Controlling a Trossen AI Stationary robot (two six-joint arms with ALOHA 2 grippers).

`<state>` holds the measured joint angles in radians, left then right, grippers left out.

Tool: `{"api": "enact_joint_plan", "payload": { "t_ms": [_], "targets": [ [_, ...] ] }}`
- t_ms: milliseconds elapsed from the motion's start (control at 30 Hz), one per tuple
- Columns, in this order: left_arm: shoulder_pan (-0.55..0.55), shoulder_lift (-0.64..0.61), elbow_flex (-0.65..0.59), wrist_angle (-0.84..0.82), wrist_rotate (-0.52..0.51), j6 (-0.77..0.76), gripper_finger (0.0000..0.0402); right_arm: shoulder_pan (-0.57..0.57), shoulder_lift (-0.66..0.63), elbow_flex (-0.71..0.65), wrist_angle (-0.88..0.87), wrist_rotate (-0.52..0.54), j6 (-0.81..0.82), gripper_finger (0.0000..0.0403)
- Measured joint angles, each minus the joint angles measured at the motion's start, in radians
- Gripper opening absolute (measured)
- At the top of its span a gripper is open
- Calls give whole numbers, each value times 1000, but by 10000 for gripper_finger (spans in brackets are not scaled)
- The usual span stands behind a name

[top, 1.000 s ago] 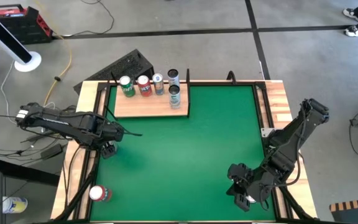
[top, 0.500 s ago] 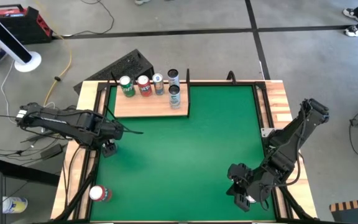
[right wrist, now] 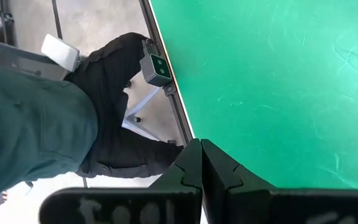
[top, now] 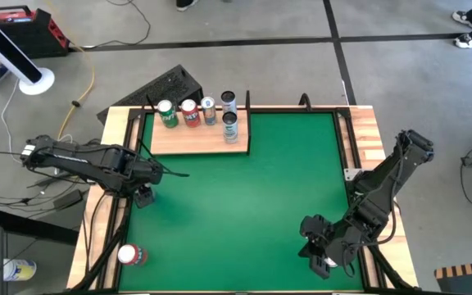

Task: Place canned beverage on shelf
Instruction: Put the blue soda can on the shelf aligned with the other blue soda can

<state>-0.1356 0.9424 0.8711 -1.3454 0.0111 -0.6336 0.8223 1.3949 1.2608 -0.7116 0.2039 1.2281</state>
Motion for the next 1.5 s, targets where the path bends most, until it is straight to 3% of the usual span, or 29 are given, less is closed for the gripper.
{"api": "enact_joint_plan", "payload": {
  "t_ms": [133,300,500,633,700,867,967,1233,1500],
  "targets": [
    [12,3,16,19,3,8,229,0,0,0,-6,18,-54,23],
    [32,39,129,13,6,39,230,-1,0,0,-18,87,-161,22],
    [39,153,292,12,-80,154,229,-7,0,-71,74,377,-469,19],
    [78,243,401,14,-94,296,231,-63,-1,-196,275,424,-654,19],
    [116,284,455,17,-89,362,232,-115,-1,-278,426,386,-743,19],
    [251,376,568,-5,-68,486,230,-299,-1,-445,768,74,-931,18],
    [336,413,603,2,-59,555,231,-406,-1,-507,882,-40,-1001,20],
    [547,569,731,23,6,716,231,-576,-2,-589,997,-75,-1150,24],
    [630,682,824,15,22,845,231,-690,-118,-783,1223,-152,-1144,28]
  ]
}}
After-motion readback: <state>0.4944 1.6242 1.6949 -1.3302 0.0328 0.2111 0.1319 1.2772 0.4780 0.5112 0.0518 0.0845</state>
